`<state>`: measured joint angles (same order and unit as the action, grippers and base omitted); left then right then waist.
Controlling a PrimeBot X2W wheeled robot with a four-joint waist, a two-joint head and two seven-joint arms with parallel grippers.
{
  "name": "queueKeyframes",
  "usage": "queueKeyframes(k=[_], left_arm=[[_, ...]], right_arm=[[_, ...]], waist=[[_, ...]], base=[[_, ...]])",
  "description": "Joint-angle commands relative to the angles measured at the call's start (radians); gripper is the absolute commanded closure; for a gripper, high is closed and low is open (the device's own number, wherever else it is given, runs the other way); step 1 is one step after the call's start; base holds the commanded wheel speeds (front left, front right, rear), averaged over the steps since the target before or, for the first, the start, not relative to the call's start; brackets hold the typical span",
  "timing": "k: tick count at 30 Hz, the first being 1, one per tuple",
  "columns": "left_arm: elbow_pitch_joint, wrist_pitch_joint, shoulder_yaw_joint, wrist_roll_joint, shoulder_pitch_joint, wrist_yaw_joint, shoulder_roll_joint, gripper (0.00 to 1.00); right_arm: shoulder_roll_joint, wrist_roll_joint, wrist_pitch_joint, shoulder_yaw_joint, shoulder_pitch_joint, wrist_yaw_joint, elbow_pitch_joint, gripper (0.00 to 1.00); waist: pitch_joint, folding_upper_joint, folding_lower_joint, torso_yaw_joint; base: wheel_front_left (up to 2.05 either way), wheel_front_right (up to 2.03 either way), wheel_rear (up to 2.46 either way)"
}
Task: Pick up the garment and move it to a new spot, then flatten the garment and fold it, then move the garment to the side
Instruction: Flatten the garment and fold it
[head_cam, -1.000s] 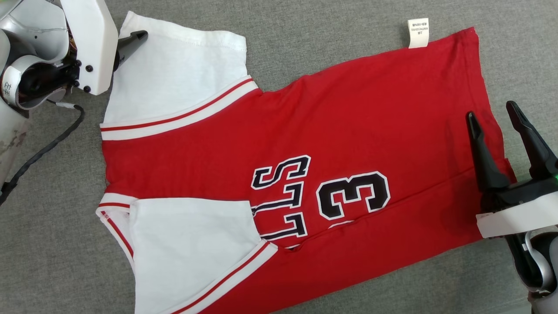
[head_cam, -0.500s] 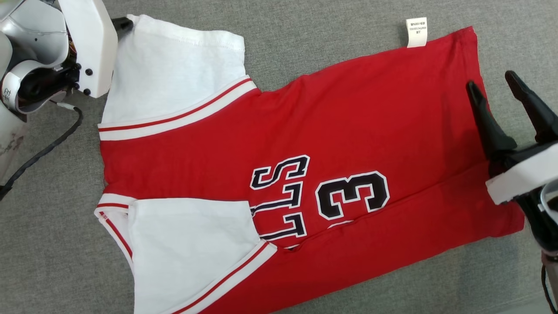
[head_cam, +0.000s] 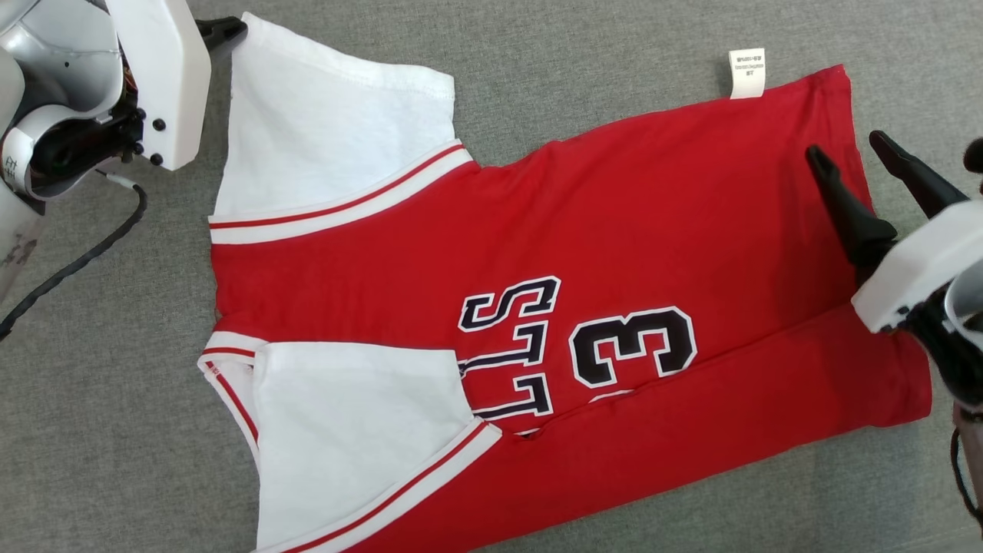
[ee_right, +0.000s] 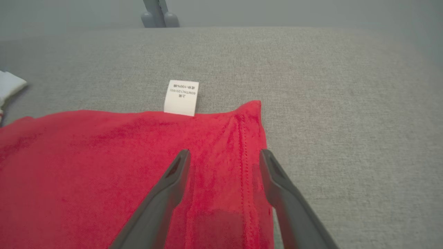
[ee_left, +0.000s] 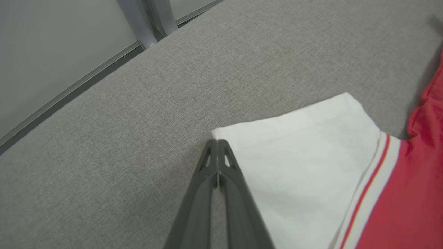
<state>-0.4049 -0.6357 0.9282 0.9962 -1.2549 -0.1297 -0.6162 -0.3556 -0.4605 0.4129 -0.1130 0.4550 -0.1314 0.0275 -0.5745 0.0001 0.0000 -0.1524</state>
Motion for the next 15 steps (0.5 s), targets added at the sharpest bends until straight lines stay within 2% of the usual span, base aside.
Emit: queueKeyframes(k=[1,8,15], left_arm=[[-0.001,0.005,0.010,0.007,-0.011,-0.001,-0.008,1.00],[0.004,0.017,0.052,0.033,-0.029,-0.001,-0.021,1.00],[0.030,0.024,0.089,0.050,-0.058,-0.001,-0.025,1.00]], right_arm=[[-0.001,0.012,0.037,0.010,0.036,0.002,0.018,0.00],[0.064,0.137,0.290,0.034,0.178,0.001,0.085,0.00],[0.109,0.267,0.387,0.083,0.270,0.001,0.149,0.00]], waist=[[0.008,-0.0001,0.0000,-0.001],[0.023,-0.0001,0.0000,-0.003],[0.008,-0.0001,0.0000,0.013]], base=[[0.00,0.00,0.00],[0.00,0.00,0.00],[0.00,0.00,0.00]])
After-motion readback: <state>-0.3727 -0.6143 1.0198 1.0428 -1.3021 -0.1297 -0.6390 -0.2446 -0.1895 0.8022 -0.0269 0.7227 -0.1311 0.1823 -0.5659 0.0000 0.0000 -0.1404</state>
